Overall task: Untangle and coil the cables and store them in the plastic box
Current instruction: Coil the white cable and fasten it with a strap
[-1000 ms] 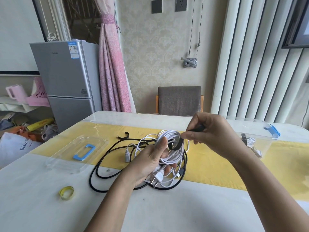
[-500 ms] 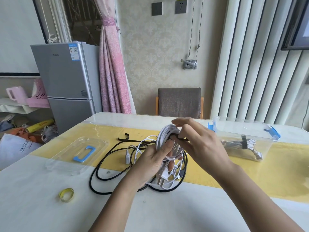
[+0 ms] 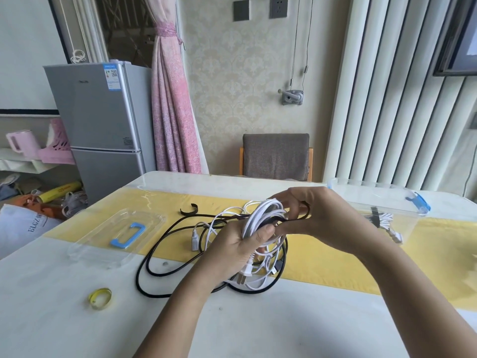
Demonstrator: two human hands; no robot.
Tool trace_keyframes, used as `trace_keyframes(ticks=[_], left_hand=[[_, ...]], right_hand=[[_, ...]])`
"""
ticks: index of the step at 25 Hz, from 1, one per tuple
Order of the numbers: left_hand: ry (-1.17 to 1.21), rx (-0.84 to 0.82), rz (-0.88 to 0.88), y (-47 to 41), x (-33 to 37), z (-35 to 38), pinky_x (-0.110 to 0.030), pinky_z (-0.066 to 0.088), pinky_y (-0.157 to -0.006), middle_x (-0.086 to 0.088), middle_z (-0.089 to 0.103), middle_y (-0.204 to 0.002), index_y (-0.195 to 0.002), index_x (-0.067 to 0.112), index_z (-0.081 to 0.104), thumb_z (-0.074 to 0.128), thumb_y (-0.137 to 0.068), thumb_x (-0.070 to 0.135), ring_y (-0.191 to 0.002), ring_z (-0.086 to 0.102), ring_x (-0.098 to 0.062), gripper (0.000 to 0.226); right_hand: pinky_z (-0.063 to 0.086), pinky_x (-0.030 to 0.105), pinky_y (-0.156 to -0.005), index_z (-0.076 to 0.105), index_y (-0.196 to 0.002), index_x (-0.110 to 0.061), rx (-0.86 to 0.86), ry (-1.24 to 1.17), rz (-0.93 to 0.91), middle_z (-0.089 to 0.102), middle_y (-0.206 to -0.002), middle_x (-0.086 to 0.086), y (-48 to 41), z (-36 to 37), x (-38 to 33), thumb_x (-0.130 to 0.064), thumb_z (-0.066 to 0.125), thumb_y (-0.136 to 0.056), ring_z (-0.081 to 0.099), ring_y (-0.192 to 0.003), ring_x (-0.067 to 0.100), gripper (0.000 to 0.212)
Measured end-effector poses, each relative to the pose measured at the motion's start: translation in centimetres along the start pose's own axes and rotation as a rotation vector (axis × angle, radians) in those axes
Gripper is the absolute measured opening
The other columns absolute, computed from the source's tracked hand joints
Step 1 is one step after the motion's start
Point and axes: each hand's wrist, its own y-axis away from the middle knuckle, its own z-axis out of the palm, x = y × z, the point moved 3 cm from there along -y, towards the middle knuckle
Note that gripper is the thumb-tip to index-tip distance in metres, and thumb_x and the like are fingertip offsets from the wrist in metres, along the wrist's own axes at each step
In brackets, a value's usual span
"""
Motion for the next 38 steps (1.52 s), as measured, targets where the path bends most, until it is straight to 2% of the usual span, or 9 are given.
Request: trace_keyframes(ticks=[3,7,9,12,17,22,28,35,38], left_hand=[[0.023,0.022,0.004,0.0,-0.2,-0.1,-0.026,0.043,-0.062,0.010,0.049,-0.058,-0.064,0.030,0.063,0.047,-0.079,0.072,-0.059,0.048,-0.008,0.048],[0.099,0.017,-0.071,-0.2,-0.8,-0.2,-0.036,0.040,-0.058,-0.010,0.042,-0.052,-0.052,0.025,0.045,0.049,-0.062,0.087,-0.052,0.047,-0.024,0.063],[0.197,-0.041,-0.088,0.1,-0.5,0.0,-0.033,0.041,-0.059,-0.018,0.056,-0.064,-0.056,0.025,0.046,0.052,-0.067,0.082,-0.057,0.054,-0.025,0.058],[0.346,-0.157,-0.086,0.4,0.0,0.7,-0.025,0.048,-0.064,-0.004,0.071,-0.081,-0.067,0.023,0.062,0.065,-0.075,0.059,-0.067,0.061,-0.018,0.037],[0.513,-0.010,-0.192,0.1,0.3,0.9,-0.030,0.054,-0.067,-0.013,0.069,-0.083,-0.086,0.008,0.070,0.068,-0.084,0.022,-0.074,0.066,-0.023,0.014],[0.613,0.072,-0.244,0.2,0.4,1.2,-0.026,0.051,-0.054,-0.010,0.066,-0.069,-0.080,0.010,0.062,0.055,-0.081,0.026,-0.057,0.062,-0.019,0.017],[0.616,-0.111,-0.327,0.3,-0.2,0.9,-0.037,0.055,-0.073,-0.019,0.068,-0.092,-0.105,0.002,0.058,0.055,-0.084,0.019,-0.081,0.067,-0.029,0.028],[0.502,-0.083,-0.266,0.3,-0.2,0.4,-0.031,0.054,-0.076,-0.013,0.070,-0.092,-0.090,0.010,0.070,0.067,-0.070,0.002,-0.084,0.067,-0.022,0.021],[0.429,0.005,-0.171,0.0,-0.2,0.3,-0.045,0.051,-0.089,-0.007,0.070,-0.093,-0.093,0.019,0.071,0.065,-0.073,0.010,-0.090,0.065,-0.020,0.022]], right_hand=[[0.032,0.005,-0.047,0.042,-0.063,-0.003,-0.012,-0.088,0.041,0.053,-0.047,-0.028,0.4,-0.5,-0.7,-0.001,0.077,-0.073,0.048,-0.045,-0.005,0.037],[0.033,0.006,-0.046,0.041,-0.064,-0.007,0.074,-0.066,0.049,0.051,-0.046,-0.031,0.2,0.5,-1.2,-0.006,0.077,-0.075,0.048,-0.045,-0.006,0.038],[0.031,0.010,-0.046,0.038,-0.062,-0.010,0.151,-0.029,0.051,0.053,-0.048,-0.027,0.1,1.2,-1.1,-0.008,0.077,-0.075,0.045,-0.044,-0.001,0.041],[0.030,0.015,-0.040,0.033,-0.059,-0.014,0.257,-0.038,0.082,0.046,-0.046,-0.011,0.0,2.0,-0.6,-0.003,0.068,-0.075,0.036,-0.038,0.005,0.040],[0.024,0.023,-0.046,0.027,-0.059,-0.017,0.426,0.134,0.099,0.029,-0.052,-0.004,-0.4,2.1,-0.3,-0.002,0.061,-0.071,0.024,-0.049,0.012,0.039],[0.023,0.025,-0.047,0.025,-0.059,-0.018,0.489,0.184,0.073,0.025,-0.051,-0.005,-0.3,1.7,0.0,-0.001,0.062,-0.069,0.019,-0.051,0.013,0.042],[0.024,0.024,-0.049,0.023,-0.060,-0.019,0.405,0.259,0.034,0.026,-0.051,-0.006,-0.5,1.9,0.0,-0.003,0.061,-0.070,0.020,-0.051,0.013,0.042],[0.027,0.022,-0.051,0.019,-0.062,-0.024,0.388,0.347,-0.091,0.027,-0.056,-0.007,-0.5,2.4,-0.6,0.000,0.061,-0.065,0.023,-0.052,0.013,0.049],[0.026,0.021,-0.050,0.019,-0.062,-0.025,0.363,0.323,-0.132,0.027,-0.058,-0.008,-0.5,2.7,-0.8,0.000,0.062,-0.064,0.025,-0.055,0.014,0.050]])
